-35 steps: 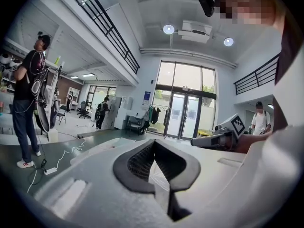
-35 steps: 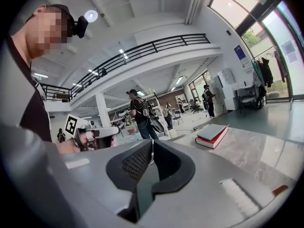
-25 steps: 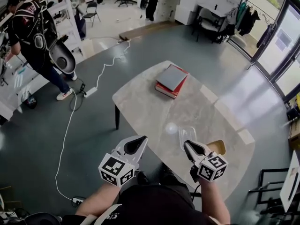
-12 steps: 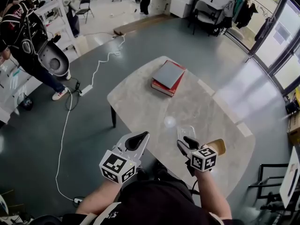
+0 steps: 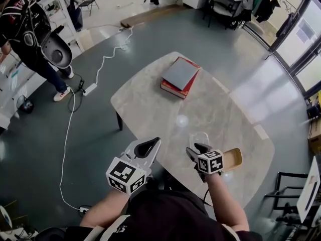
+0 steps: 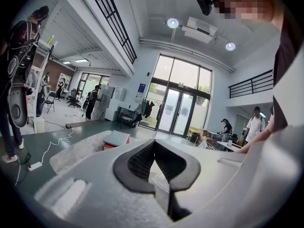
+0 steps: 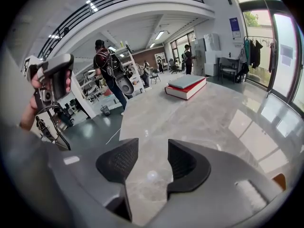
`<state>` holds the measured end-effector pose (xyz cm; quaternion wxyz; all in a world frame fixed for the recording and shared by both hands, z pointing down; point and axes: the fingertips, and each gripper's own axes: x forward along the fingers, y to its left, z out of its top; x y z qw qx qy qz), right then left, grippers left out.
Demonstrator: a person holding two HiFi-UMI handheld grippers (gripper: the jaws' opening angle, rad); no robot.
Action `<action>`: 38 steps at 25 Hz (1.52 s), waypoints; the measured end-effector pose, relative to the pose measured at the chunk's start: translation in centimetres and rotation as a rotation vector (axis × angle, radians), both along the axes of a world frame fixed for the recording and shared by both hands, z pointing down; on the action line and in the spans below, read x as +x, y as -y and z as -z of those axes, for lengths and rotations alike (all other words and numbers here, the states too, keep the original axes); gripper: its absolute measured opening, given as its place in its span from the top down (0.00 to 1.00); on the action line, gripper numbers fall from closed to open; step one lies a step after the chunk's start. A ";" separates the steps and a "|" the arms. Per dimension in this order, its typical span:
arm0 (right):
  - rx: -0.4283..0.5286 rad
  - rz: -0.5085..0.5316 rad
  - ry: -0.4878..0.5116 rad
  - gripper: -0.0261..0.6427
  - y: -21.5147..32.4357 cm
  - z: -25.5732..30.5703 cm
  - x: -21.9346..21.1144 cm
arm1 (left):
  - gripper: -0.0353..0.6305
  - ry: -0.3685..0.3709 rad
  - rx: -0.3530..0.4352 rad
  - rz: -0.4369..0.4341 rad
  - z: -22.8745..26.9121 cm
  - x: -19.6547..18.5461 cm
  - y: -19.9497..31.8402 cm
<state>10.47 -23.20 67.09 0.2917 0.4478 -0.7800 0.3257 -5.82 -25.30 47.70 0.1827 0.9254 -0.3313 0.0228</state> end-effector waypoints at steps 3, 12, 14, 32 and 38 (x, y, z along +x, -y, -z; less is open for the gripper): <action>-0.046 0.013 -0.018 0.67 0.0 -1.8 0.3 | 0.94 0.000 -0.013 0.001 -0.4 0.3 0.4; -0.143 0.045 -0.054 0.67 0.7 -5.9 1.2 | 0.94 0.011 -0.061 -0.001 -2.2 1.9 1.4; -0.161 0.051 -0.054 0.67 0.6 -6.6 1.4 | 0.94 0.014 -0.074 -0.001 -2.6 2.4 1.4; -0.179 0.073 -0.195 0.77 0.2 -10.9 3.2 | 0.94 0.042 -0.129 0.011 -4.5 3.8 1.8; -0.143 0.179 -0.273 0.79 -0.6 -10.9 1.7 | 0.94 0.041 -0.130 0.024 -4.5 3.3 1.1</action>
